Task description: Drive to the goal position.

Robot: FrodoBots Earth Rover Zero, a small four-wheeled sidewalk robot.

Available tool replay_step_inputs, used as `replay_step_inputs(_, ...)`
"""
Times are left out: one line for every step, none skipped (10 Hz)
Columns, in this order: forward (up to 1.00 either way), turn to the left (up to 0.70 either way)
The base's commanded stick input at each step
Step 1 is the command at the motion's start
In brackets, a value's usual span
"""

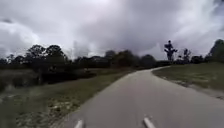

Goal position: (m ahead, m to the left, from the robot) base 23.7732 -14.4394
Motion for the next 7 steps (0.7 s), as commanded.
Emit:
replay_step_inputs(0.85, -0.17)
replay_step_inputs(0.85, -0.23)
replay_step_inputs(0.85, -0.24)
replay_step_inputs(0.85, -0.24)
replay_step_inputs(0.85, -0.24)
replay_step_inputs(0.85, -0.17)
replay_step_inputs(0.85, -0.03)
